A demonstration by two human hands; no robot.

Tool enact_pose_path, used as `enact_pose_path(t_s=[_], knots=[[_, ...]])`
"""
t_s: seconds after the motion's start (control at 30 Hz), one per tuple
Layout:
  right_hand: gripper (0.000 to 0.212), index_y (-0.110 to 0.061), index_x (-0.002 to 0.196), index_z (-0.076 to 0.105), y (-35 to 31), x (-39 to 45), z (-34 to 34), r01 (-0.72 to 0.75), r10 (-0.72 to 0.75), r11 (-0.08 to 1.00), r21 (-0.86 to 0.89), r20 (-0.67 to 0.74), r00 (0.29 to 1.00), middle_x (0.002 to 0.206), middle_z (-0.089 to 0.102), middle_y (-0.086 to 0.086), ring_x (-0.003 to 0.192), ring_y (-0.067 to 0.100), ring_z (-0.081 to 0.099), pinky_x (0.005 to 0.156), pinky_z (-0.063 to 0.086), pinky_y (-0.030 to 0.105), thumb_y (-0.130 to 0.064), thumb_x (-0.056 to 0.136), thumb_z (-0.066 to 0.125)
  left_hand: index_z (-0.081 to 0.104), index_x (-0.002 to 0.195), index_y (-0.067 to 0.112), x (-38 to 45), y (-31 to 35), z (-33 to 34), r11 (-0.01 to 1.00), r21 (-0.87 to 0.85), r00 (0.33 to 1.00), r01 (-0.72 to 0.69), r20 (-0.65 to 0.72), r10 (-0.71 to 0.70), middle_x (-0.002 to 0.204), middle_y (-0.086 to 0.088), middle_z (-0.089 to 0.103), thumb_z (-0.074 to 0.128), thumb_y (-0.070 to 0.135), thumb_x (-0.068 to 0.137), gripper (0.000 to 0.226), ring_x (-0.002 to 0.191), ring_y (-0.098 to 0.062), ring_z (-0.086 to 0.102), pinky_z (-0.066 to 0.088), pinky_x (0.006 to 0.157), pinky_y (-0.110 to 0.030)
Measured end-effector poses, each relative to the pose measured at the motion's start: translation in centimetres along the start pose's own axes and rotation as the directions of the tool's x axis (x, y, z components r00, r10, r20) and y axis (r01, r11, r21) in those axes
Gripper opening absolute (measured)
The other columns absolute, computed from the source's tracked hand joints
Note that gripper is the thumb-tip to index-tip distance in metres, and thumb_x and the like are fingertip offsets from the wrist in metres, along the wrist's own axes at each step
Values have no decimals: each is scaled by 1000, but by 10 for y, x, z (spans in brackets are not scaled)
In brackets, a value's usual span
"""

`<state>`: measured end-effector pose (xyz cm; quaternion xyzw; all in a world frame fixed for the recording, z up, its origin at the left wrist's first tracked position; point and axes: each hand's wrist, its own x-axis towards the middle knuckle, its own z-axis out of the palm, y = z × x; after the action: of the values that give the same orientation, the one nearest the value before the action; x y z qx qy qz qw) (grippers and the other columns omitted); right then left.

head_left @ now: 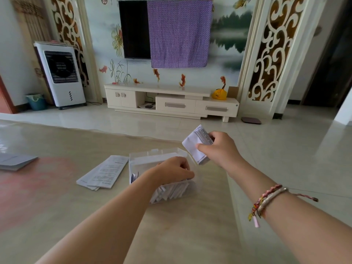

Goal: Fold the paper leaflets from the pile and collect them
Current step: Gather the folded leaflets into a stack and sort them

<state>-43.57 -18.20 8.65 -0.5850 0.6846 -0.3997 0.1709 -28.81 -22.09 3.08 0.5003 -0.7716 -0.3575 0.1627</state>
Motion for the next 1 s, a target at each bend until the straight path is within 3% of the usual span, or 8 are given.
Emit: enact_pose_path(t_s=[0.1,0.27,0.43,0.57,0.67,0.73,0.87,1.0], knots=[[16,-5,79,56,-6,-1,2,8,-7,999,-47,28,1000,68,51,2,62,18,47,53,33,28,-20,81,63,69,85,22,-7,3,-7,997,-66,997,-46,55,50,60,12,53,54,9,80,21,53,-6,46,40,58,-19],[19,-11,96,56,-10,-11,13,40,-27,990,-133,95,995,79,55,0,71,20,55,57,41,28,-21,82,63,74,88,17,-18,2,-17,999,34,990,-36,134,31,62,10,54,55,23,85,20,51,-4,42,38,55,-20],[35,-16,116,50,-18,-27,24,217,-195,898,-382,96,976,95,61,1,81,22,57,60,42,29,-23,83,60,65,63,35,-22,-12,-25,960,271,995,-71,87,49,70,8,51,50,39,70,17,82,-15,42,42,88,-34],[39,-15,119,40,-21,-39,37,327,-294,780,-534,150,944,90,54,2,84,23,55,55,33,29,-27,88,59,60,67,23,-30,-15,-26,966,226,991,-128,73,114,65,10,50,55,29,81,16,69,-11,44,35,77,-29],[37,-14,117,42,-20,-43,42,351,-313,669,-655,180,932,95,59,5,110,28,47,74,31,33,-34,89,55,64,61,33,-36,-14,-31,984,159,997,-78,30,74,62,12,54,50,36,86,29,62,-10,47,39,70,-28],[36,-15,117,45,-20,-42,43,318,-227,657,-684,222,948,107,63,5,114,29,47,83,33,35,-34,88,54,61,63,22,-38,-12,-33,993,118,999,-2,-37,6,59,4,48,40,39,93,40,56,-14,43,37,61,-28],[25,-21,100,56,-25,-33,41,256,-41,702,-665,321,946,85,58,-4,85,20,55,71,36,29,-36,82,64,40,57,18,-37,-6,-28,984,174,994,27,-110,-8,56,1,41,29,49,100,55,53,-14,39,35,65,-31],[37,-20,66,47,-39,-28,26,286,77,728,-623,489,869,66,47,-4,63,14,45,60,32,27,-49,81,63,58,56,12,-30,-13,-26,977,211,994,41,-111,-18,50,2,43,48,52,93,55,50,-15,41,35,58,-27]])
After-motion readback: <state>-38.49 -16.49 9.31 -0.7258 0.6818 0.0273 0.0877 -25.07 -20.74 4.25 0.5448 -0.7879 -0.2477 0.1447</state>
